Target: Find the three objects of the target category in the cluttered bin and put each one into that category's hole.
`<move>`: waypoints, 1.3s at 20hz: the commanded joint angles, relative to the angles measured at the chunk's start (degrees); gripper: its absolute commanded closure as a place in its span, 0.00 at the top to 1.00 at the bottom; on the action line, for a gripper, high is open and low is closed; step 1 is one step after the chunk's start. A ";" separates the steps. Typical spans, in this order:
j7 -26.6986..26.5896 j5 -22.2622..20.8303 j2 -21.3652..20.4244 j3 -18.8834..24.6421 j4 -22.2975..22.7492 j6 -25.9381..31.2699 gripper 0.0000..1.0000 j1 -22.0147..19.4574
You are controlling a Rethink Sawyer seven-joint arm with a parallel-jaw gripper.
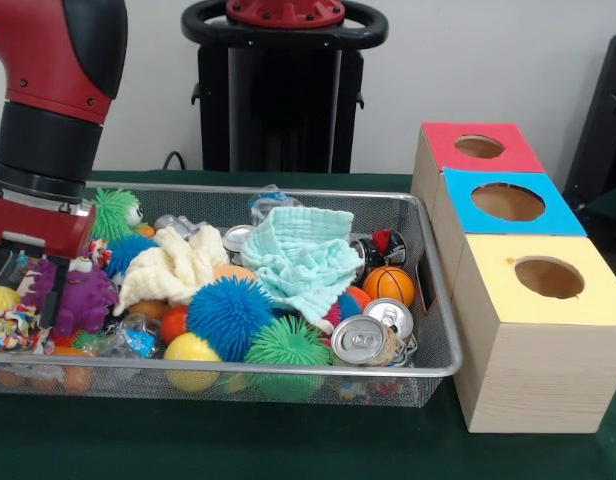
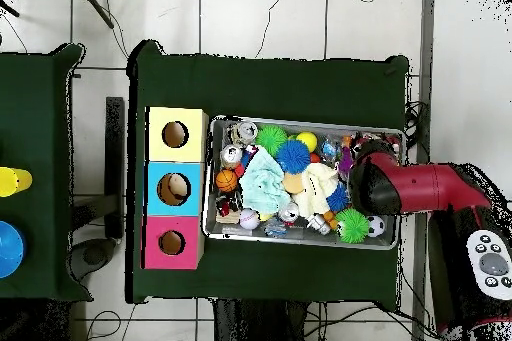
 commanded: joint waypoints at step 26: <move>-1.47 -2.41 1.40 -1.09 3.29 1.08 0.00 0.47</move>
